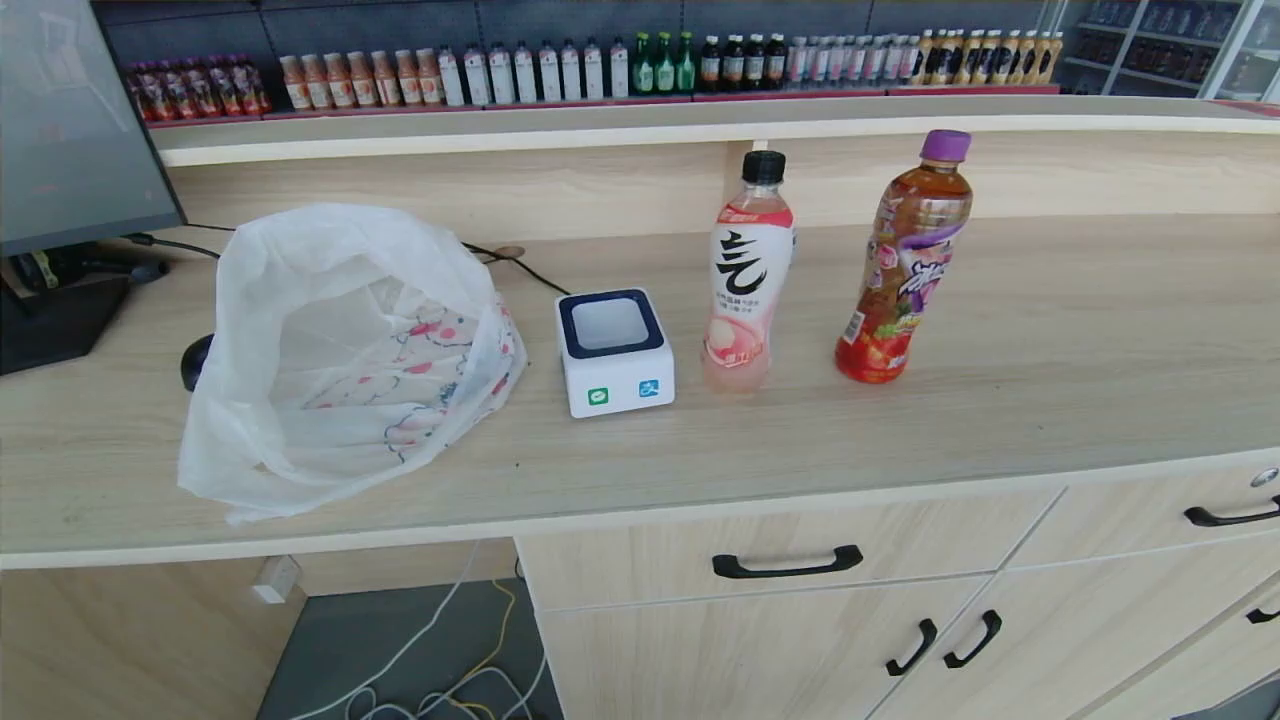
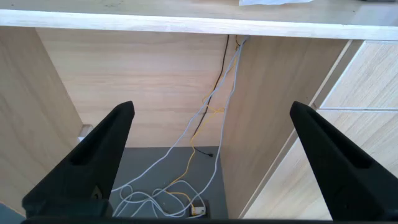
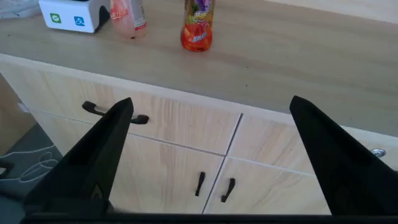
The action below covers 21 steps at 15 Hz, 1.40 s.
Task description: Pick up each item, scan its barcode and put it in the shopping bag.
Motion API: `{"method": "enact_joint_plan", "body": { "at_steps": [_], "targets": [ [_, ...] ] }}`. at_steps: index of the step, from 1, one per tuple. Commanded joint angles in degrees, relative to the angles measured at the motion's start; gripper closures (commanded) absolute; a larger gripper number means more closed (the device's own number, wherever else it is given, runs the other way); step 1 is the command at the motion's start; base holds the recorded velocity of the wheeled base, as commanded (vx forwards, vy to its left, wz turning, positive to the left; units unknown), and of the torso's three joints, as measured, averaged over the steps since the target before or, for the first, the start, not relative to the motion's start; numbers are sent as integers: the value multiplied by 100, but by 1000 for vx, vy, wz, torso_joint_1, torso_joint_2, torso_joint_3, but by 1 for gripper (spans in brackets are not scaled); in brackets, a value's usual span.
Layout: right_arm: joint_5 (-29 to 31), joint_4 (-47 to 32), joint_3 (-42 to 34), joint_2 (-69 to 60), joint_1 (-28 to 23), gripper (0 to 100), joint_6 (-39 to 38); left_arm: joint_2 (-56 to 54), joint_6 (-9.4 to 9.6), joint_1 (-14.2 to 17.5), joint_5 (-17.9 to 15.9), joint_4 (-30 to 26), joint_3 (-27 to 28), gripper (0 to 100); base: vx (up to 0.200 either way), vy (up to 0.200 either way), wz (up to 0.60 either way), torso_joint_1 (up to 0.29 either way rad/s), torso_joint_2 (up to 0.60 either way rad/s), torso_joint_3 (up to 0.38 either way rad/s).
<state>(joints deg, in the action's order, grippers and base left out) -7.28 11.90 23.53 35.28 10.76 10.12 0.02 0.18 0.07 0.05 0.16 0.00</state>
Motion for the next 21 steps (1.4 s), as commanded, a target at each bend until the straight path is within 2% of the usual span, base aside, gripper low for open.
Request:
{"method": "enact_joint_plan", "body": {
  "at_steps": [1,2,4,6,13,17,21],
  "targets": [
    [-19,726,55,1359,769,0,52,-2,-1,1,-5,2,0,0,0,0,0,0,0,0],
    [-19,1517,214,2176,927,0,25,-2,-1,1,4,2,0,0,0,0,0,0,0,0],
    [-28,2484,635,3284,1385,0,-27,-2,-1,1,4,2,0,0,0,0,0,0,0,0],
    [-28,2985,1005,4031,1587,0,-45,-2,-1,1,4,2,0,0,0,0,0,0,0,0],
    [42,3214,1804,4892,1692,0,-36,-2,-1,1,4,2,0,0,0,0,0,0,0,0],
    [930,3416,1840,5208,1965,0,-36,-2,-1,1,4,2,0,0,0,0,0,0,0,0],
    [1325,4629,1901,5938,2070,0,122,-2,8,1,4,2,0,0,0,0,0,0,0,0]
  ]
}}
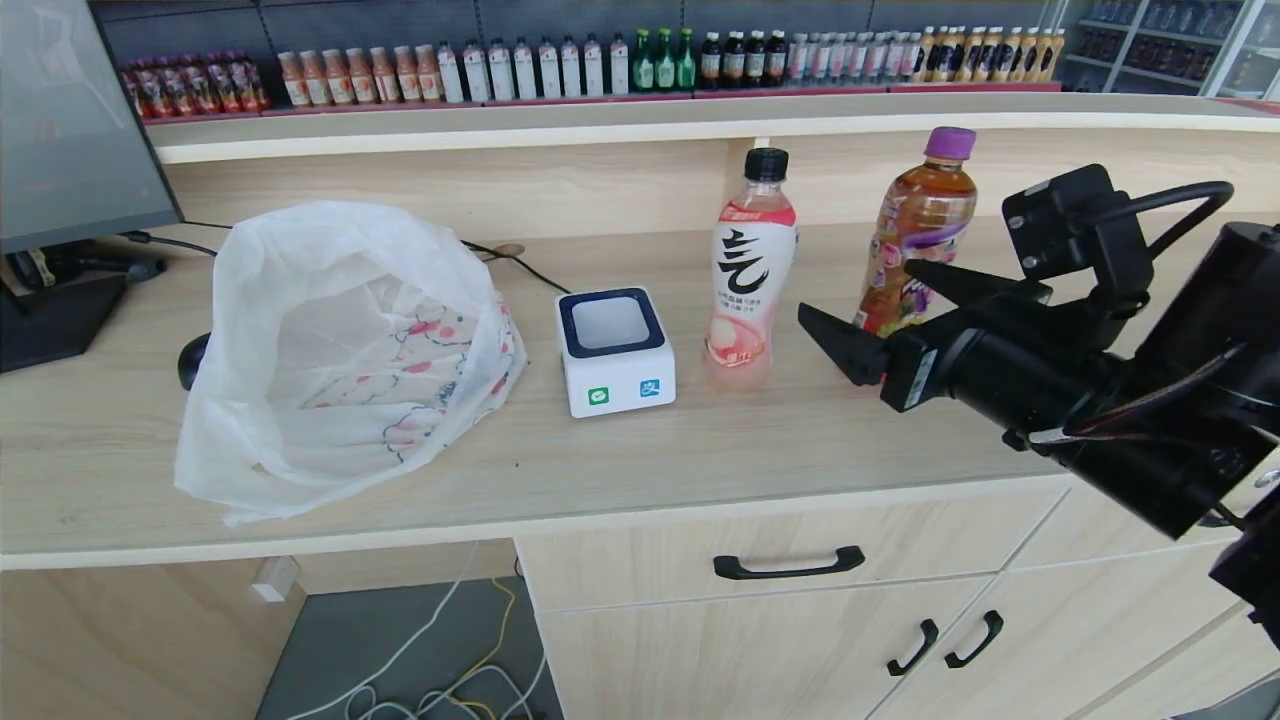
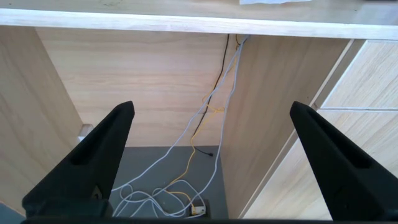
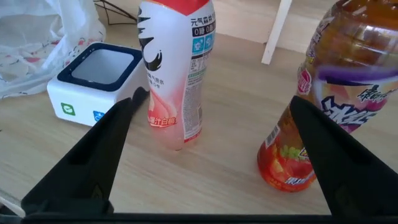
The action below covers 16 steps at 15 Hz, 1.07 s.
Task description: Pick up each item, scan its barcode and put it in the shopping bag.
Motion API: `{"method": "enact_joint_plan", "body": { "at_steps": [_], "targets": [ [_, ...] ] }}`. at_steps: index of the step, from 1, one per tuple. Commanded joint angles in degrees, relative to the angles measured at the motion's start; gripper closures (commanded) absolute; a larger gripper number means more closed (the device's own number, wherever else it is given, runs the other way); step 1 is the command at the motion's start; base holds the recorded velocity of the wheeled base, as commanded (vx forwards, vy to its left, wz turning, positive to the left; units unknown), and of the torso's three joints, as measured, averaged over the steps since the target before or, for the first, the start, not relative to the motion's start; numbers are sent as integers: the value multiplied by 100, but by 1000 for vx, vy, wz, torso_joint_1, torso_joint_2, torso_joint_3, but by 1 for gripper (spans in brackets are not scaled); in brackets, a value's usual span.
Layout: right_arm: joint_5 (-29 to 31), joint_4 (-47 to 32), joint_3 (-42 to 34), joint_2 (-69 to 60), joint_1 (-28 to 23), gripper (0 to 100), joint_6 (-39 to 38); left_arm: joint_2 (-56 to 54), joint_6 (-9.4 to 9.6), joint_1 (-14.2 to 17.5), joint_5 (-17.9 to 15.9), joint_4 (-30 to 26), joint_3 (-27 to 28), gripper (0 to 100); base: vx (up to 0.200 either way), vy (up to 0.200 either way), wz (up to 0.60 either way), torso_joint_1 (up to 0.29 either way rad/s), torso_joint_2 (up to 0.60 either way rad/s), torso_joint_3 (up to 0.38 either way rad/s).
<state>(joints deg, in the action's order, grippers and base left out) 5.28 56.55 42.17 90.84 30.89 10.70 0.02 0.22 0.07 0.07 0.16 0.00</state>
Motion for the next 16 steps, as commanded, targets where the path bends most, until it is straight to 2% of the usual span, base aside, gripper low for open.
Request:
{"method": "enact_joint_plan", "body": {
  "at_steps": [1,3,7,12,16],
  "targets": [
    [219,515,116,610,163,0,125,-2,-4,1,1,2,0,0,0,0,0,0,0,0],
    [553,752,318,909,427,0,134,-2,-4,1,1,2,0,0,0,0,0,0,0,0],
    [922,752,1013,1427,769,0,151,-2,-4,1,1,2,0,0,0,0,0,0,0,0],
    [940,752,1487,1796,769,0,116,-2,-4,1,1,2,0,0,0,0,0,0,0,0],
    [1335,831,1505,1955,769,0,28,-2,-4,1,1,2,0,0,0,0,0,0,0,0]
  ]
}}
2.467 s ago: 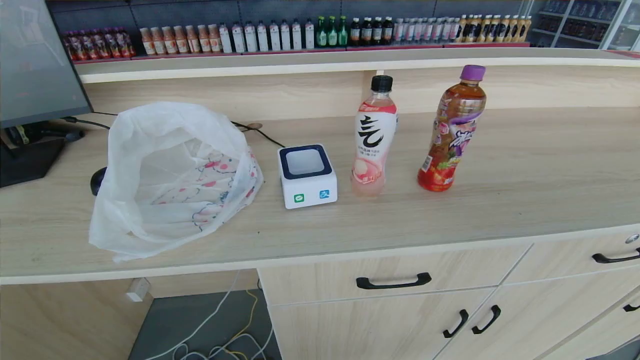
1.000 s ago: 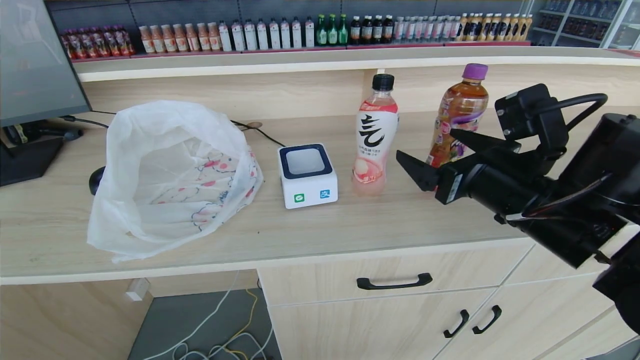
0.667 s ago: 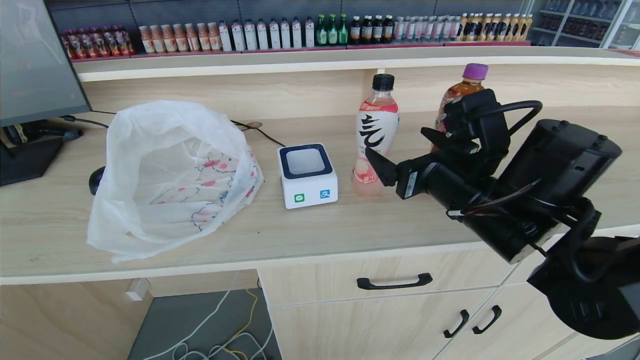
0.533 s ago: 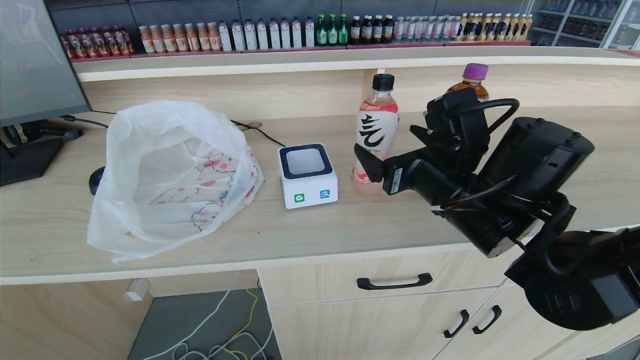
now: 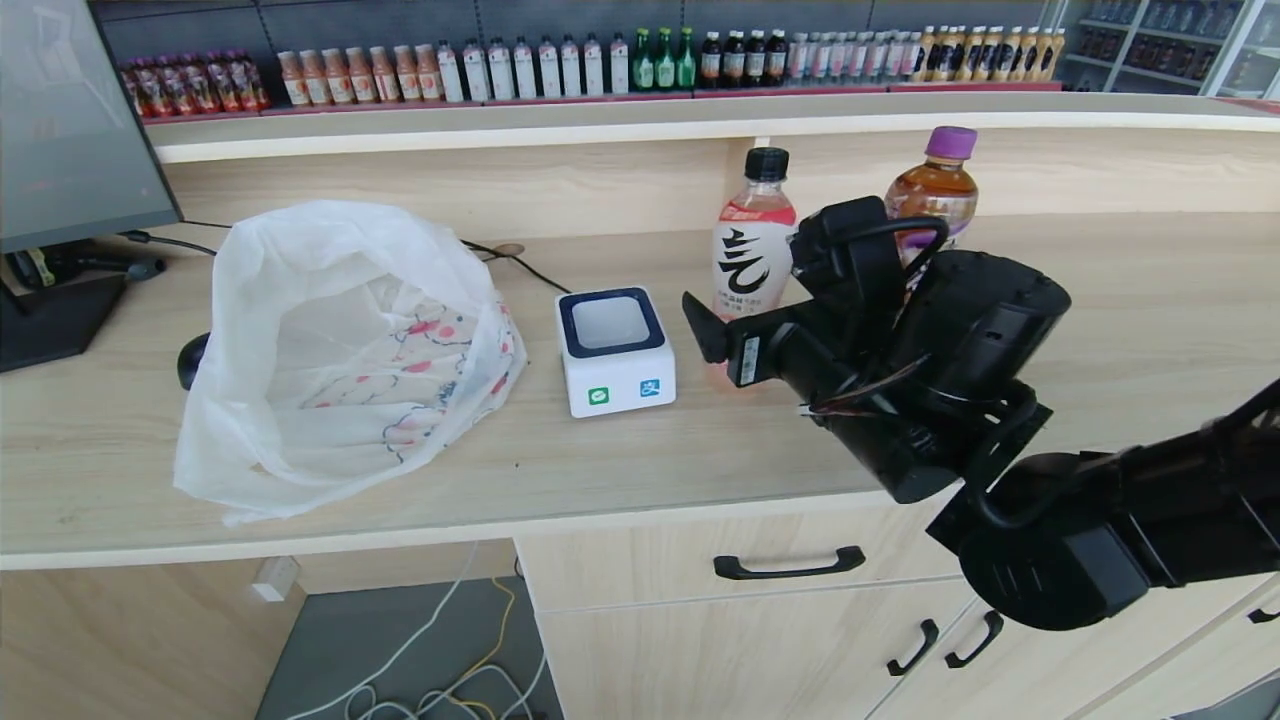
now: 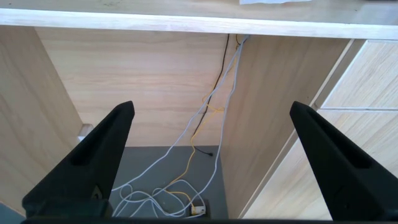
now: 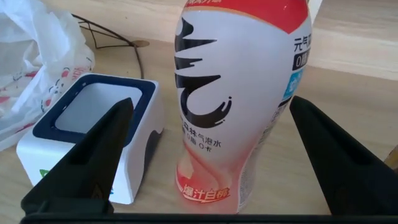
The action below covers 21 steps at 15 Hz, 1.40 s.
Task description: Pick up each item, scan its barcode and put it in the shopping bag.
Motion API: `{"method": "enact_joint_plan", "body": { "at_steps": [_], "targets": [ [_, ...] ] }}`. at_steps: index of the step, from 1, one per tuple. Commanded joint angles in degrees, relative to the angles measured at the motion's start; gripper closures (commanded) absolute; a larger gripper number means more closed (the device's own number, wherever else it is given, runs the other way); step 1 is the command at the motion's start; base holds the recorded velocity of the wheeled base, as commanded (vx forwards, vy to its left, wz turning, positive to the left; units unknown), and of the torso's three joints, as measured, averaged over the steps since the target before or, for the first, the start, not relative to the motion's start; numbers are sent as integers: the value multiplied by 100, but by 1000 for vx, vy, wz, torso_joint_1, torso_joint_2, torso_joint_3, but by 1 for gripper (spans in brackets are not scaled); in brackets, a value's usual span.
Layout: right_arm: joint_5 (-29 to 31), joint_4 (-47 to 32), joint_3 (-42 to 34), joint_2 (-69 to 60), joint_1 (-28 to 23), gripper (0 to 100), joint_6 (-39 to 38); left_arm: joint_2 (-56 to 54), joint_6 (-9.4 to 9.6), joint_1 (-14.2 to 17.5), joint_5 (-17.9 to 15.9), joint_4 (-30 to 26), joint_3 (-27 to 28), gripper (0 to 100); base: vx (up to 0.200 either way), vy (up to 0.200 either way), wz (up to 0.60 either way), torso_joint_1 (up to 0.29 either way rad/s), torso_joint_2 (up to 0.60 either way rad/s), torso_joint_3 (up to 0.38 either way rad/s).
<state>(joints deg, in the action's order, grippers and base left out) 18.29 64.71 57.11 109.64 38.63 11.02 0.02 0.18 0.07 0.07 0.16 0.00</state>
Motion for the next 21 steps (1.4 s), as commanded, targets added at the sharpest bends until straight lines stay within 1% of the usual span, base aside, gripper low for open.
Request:
{"method": "enact_joint_plan", "body": {
  "at_steps": [1,2,4,9,12,21],
  "targets": [
    [123,130,19,136,-5,0,-3,-2,-1,1,1,2,0,0,0,0,0,0,0,0],
    [237,376,169,295,-5,0,-3,-2,-1,1,1,2,0,0,0,0,0,0,0,0],
    [307,499,415,479,-5,0,-21,-2,-1,1,1,2,0,0,0,0,0,0,0,0],
    [325,499,617,637,-49,0,-12,-2,-1,1,1,2,0,0,0,0,0,0,0,0],
    [492,508,1030,875,-58,0,-144,-2,-1,1,1,2,0,0,0,0,0,0,0,0],
    [553,517,1083,901,-101,0,-135,-2,-1,1,1,2,0,0,0,0,0,0,0,0]
  ]
}}
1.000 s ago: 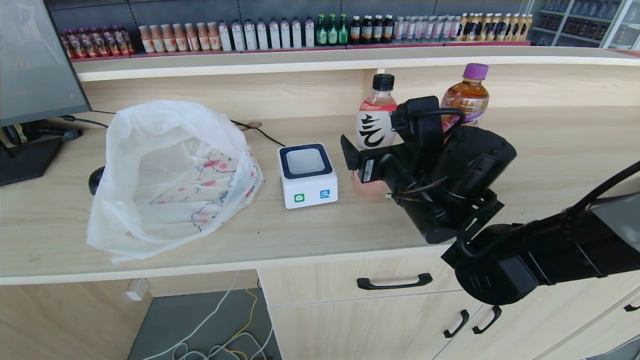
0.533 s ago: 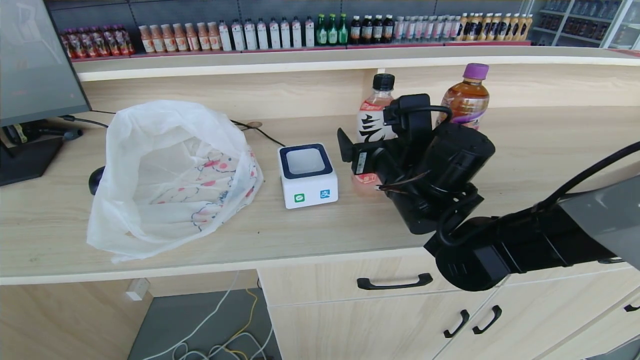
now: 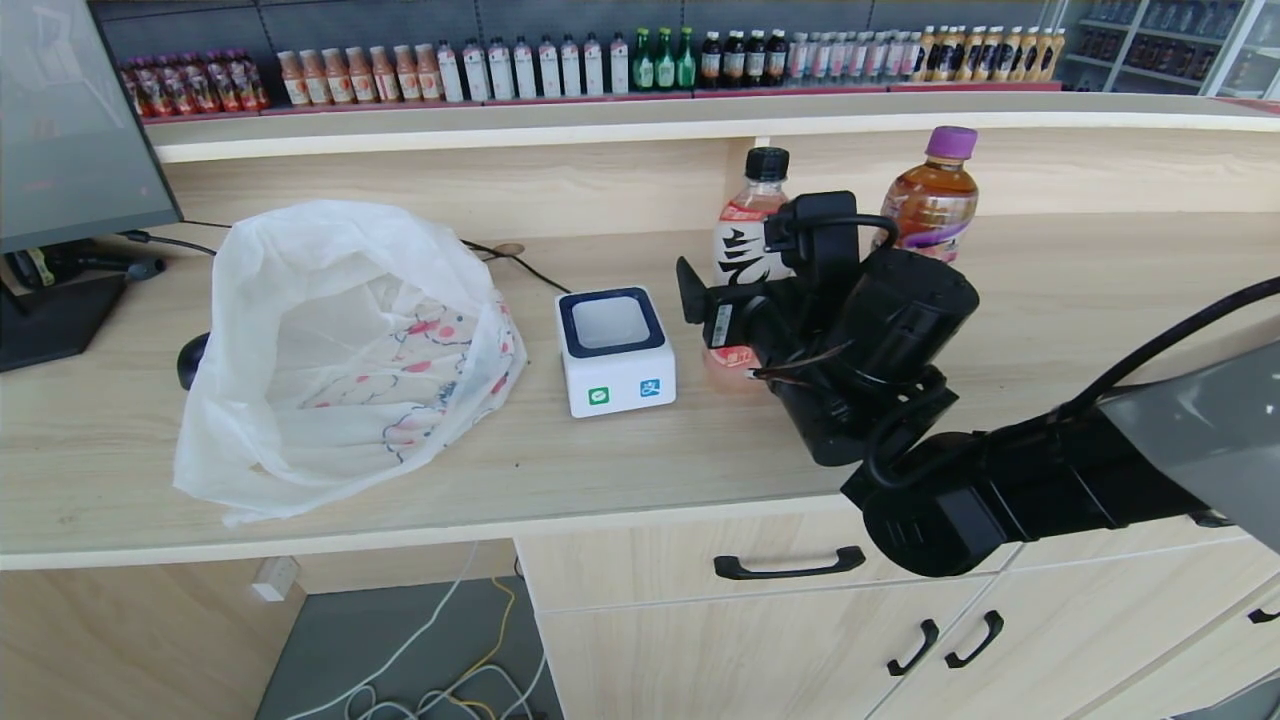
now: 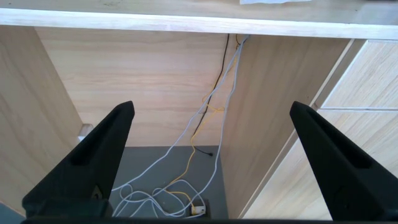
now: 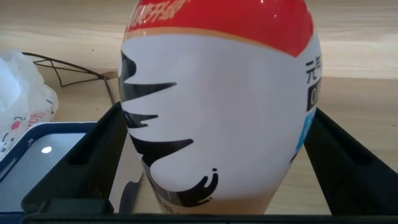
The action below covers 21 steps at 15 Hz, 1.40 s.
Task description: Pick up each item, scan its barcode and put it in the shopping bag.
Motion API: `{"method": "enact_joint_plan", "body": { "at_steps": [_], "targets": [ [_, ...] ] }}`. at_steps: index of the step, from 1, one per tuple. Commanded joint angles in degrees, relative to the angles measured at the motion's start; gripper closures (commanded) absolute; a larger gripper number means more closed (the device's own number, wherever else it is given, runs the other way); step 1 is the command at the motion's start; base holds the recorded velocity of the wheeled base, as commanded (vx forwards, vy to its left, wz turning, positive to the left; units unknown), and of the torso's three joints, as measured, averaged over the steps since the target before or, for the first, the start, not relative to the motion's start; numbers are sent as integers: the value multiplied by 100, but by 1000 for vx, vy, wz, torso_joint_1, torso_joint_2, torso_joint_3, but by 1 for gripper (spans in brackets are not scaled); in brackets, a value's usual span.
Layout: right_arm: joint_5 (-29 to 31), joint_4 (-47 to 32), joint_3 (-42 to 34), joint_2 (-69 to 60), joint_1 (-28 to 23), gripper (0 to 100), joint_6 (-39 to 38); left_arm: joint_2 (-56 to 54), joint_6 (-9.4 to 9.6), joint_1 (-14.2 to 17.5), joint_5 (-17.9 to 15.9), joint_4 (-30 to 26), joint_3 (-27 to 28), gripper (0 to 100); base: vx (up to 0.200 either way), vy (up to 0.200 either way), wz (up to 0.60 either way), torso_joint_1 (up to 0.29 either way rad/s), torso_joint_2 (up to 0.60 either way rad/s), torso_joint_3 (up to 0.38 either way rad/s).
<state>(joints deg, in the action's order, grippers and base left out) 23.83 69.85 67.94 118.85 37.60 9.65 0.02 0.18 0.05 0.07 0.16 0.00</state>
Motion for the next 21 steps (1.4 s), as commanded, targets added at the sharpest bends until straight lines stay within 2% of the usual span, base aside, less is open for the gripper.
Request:
{"method": "enact_joint_plan", "body": {
  "at_steps": [1,2,3,15,21],
  "targets": [
    [-1,2,0,-19,2,0,1,-2,-1,4,1,2,0,0,0,0,0,0,0,0],
    [-1,2,0,-19,2,0,1,-2,-1,4,1,2,0,0,0,0,0,0,0,0],
    [-1,2,0,-19,2,100,10,-2,-1,4,1,2,0,0,0,0,0,0,0,0],
    [-10,108,-9,-107,11,100,-7,-2,-1,4,1,2,0,0,0,0,0,0,0,0],
    [-37,108,-132,-573,11,100,-51,-2,-1,4,1,2,0,0,0,0,0,0,0,0]
  ]
}}
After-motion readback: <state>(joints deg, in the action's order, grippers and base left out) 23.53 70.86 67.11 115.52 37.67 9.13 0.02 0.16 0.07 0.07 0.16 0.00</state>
